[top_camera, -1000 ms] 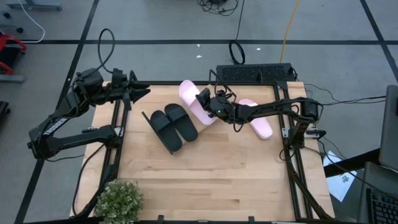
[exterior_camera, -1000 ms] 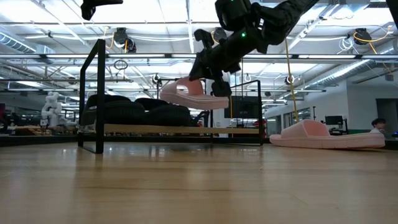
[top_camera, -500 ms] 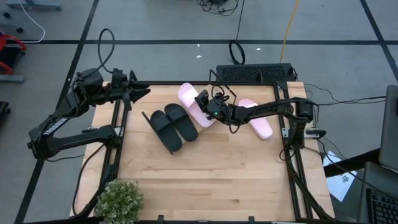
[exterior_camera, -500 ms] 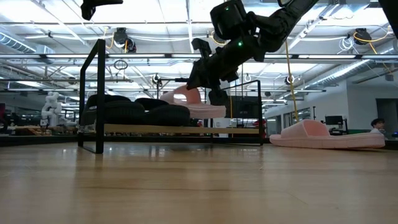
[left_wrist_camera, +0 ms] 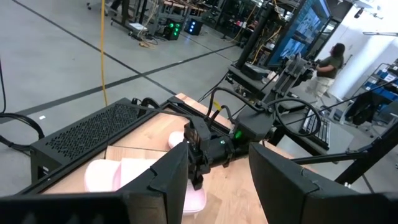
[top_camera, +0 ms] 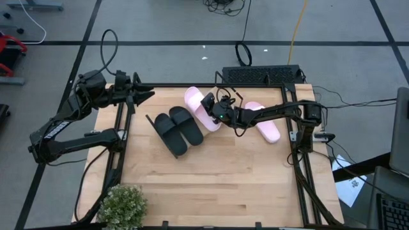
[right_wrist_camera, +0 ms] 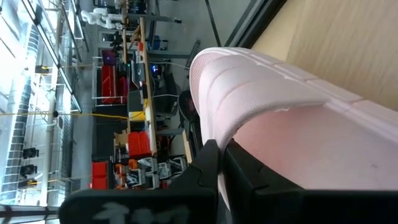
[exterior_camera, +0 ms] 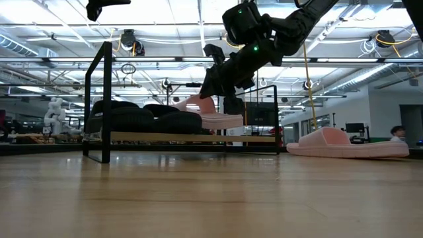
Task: Pick and place slides into the shelf
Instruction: Put the left pink slide on the shelf
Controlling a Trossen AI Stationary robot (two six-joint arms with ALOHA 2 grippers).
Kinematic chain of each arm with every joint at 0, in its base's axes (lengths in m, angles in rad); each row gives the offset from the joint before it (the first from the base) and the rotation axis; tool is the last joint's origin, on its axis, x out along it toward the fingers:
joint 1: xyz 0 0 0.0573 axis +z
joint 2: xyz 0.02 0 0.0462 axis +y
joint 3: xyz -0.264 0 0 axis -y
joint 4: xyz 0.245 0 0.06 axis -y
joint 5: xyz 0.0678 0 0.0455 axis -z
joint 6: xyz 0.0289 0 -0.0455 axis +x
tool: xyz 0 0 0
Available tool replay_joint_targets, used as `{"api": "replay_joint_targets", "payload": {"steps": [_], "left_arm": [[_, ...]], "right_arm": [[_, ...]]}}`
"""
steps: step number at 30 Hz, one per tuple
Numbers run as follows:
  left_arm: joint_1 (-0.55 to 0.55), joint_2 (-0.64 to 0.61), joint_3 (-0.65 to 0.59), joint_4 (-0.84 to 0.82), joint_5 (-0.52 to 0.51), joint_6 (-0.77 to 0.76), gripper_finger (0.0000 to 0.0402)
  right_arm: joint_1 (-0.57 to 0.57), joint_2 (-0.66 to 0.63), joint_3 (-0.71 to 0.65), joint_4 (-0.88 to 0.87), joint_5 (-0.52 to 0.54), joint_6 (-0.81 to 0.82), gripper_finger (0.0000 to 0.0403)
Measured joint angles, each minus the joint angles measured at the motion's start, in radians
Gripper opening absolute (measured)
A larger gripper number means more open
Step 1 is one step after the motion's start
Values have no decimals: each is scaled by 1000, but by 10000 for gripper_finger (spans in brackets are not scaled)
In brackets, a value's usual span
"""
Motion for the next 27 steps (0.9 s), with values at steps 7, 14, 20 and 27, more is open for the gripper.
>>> {"api": "replay_joint_targets", "payload": {"steps": [7,14,20,27], "left_arm": [[0,0,0,0,0,-1,165],[0,0,0,-1,0,-4,165],[0,0,0,-1,1,-2,165],[0,0,0,-2,1,0,165]], "right_arm": [[-1,50,7,23,-21,60,0],[-16,80,55,31,-73,23,0],[-19,79,64,-11,-94,43,0],[-19,79,64,-23,-97,48,2]]}}
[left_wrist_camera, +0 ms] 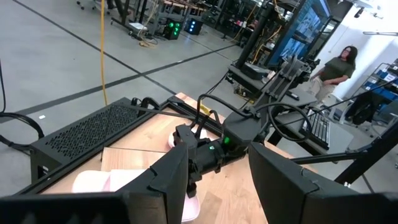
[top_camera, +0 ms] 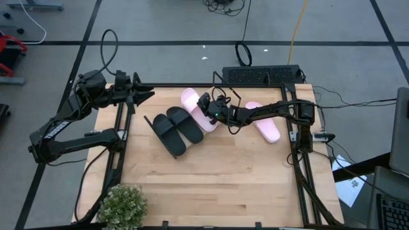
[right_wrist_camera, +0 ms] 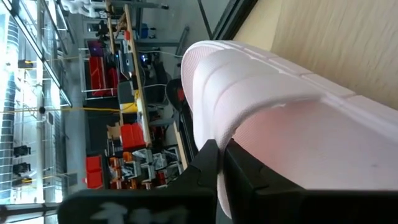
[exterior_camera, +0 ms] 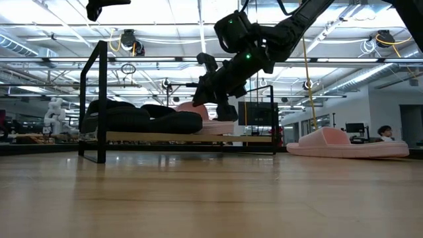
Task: Pick and place slides into the shelf
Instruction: Put the left pink slide on the shelf
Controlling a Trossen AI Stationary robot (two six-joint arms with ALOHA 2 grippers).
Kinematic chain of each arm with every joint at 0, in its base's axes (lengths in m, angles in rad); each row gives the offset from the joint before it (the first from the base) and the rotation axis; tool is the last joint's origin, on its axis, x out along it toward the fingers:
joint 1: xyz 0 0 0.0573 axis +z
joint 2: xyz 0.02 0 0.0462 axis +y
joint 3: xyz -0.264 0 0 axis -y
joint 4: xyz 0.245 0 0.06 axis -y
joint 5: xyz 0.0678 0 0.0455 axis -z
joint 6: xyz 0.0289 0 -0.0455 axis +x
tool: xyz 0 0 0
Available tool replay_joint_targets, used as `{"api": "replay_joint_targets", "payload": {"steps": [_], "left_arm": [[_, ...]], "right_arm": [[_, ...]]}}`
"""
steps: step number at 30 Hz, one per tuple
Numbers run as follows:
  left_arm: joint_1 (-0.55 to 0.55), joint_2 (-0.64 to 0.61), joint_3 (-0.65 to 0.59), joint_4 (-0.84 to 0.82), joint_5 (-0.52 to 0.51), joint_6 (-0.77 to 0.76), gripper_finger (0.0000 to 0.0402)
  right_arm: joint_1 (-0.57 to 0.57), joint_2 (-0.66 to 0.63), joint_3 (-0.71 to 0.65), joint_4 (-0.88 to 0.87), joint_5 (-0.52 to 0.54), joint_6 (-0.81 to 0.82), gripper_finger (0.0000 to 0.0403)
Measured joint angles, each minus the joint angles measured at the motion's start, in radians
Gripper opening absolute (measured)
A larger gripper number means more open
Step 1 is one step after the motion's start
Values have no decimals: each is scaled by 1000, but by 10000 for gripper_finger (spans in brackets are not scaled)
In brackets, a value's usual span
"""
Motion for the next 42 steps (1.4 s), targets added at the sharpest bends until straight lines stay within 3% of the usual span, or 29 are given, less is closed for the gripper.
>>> {"api": "replay_joint_targets", "payload": {"steps": [42], "left_arm": [[0,0,0,0,0,-5,165]], "right_arm": [[-13,-3,-2,7,-121,-24,13]]}}
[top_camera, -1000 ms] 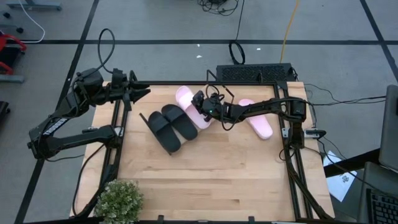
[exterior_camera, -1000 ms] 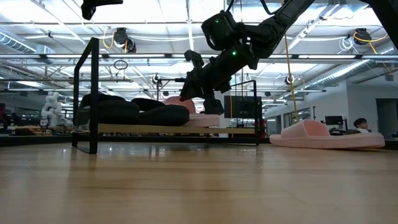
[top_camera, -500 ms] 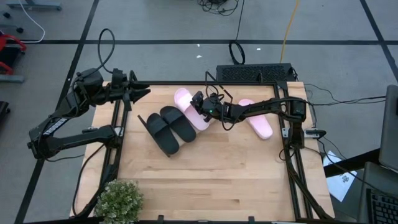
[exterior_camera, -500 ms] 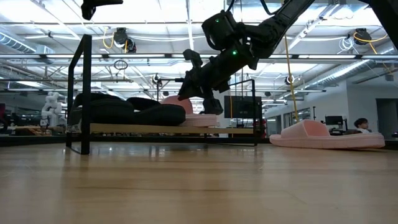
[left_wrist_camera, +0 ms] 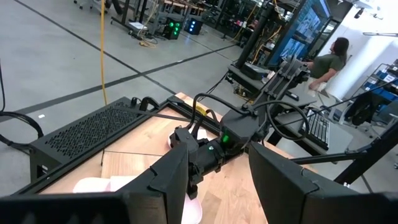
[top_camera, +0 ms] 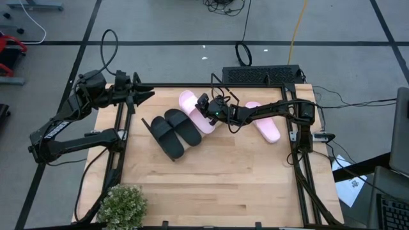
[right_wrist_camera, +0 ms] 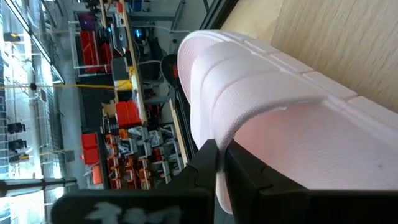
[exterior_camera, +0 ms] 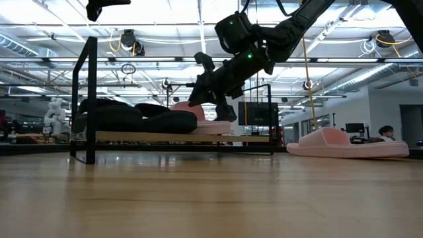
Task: Pick and place slides into the shelf
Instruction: Put the left pink slide on the shelf
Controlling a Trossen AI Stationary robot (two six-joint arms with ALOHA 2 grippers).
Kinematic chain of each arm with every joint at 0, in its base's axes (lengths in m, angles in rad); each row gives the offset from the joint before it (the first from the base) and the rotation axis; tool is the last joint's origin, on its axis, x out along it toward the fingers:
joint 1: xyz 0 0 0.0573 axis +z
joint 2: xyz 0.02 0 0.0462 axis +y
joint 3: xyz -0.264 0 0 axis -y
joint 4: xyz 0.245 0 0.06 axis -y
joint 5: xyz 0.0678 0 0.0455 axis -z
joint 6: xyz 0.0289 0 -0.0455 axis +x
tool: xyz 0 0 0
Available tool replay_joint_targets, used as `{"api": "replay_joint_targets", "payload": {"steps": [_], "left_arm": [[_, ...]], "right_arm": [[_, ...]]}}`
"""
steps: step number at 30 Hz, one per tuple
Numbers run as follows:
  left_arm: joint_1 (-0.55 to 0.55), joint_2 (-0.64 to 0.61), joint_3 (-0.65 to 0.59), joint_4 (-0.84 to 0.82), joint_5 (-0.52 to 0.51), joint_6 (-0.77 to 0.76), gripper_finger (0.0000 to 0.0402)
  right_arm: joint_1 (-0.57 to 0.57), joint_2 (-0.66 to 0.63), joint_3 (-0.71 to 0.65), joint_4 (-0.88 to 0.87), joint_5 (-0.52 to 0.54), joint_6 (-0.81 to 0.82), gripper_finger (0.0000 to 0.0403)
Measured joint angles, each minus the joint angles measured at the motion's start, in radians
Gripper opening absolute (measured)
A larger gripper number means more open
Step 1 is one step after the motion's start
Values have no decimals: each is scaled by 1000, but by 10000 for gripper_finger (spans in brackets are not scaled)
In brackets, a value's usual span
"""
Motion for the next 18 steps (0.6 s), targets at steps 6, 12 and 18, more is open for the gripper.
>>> {"api": "replay_joint_targets", "payload": {"steps": [6,12,18], "left_arm": [[0,0,0,0,0,5,165],[0,2,0,0,0,4,165],[0,2,0,0,0,3,165]], "right_arm": [[-2,-1,0,0,-15,0,14],[-3,-1,0,0,-19,21,14],[-5,-1,0,0,-19,31,14]]}}
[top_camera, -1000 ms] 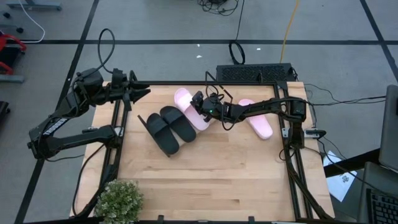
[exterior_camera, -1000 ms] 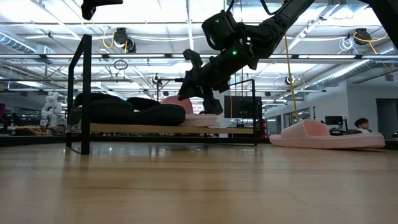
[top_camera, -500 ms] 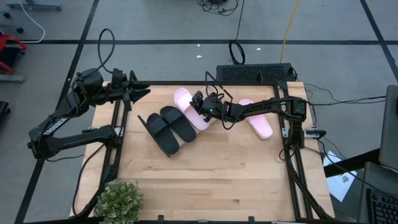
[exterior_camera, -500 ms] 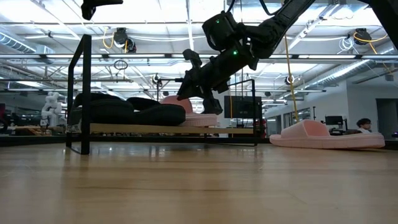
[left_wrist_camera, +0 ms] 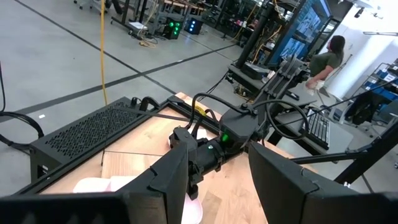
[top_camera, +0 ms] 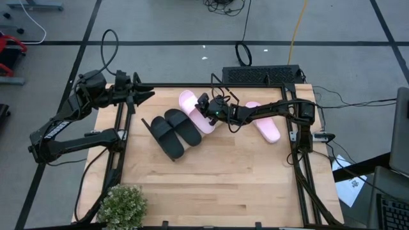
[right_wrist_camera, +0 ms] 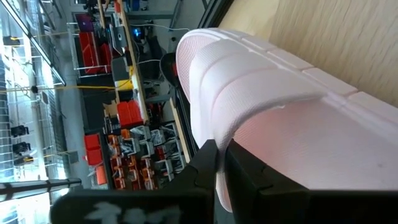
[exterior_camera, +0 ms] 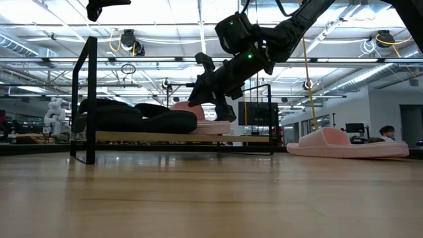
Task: Pick and place slides into the shelf
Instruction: Put the left pink slide on the shelf
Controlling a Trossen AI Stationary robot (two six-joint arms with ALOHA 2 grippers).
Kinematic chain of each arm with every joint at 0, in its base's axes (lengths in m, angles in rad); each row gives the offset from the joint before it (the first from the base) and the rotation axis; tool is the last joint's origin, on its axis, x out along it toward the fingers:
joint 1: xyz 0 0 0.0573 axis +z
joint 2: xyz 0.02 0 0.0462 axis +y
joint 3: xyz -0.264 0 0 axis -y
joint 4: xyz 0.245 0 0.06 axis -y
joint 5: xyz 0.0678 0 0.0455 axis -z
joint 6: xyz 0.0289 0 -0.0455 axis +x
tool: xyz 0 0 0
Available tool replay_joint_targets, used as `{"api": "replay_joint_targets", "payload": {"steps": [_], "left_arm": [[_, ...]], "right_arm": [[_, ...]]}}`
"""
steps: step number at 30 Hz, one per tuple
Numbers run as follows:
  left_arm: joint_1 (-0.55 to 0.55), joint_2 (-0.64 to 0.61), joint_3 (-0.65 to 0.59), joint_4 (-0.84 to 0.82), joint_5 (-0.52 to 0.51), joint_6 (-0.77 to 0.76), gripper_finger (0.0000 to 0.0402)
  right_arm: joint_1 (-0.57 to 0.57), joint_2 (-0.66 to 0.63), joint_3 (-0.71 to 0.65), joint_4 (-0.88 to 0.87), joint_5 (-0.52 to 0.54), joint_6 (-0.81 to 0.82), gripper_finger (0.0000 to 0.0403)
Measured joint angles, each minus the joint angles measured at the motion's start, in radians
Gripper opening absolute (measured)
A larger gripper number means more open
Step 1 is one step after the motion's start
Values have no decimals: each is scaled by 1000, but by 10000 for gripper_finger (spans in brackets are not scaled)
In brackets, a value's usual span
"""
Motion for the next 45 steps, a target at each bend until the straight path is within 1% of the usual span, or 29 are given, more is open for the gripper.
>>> {"api": "replay_joint_targets", "payload": {"steps": [18,24,29,36,45], "left_arm": [[0,0,0,2,0,-44,165],[0,0,0,2,0,-51,165],[0,0,0,3,0,-53,165],[0,0,0,13,0,-59,165],[0,0,0,53,0,-58,165]], "right_arm": [[-1,0,0,22,-8,-4,13],[-2,0,0,12,-23,48,13],[-2,-25,0,-77,-44,105,13],[-5,-92,0,-227,-55,113,13],[-8,-97,0,-239,-48,129,13]]}}
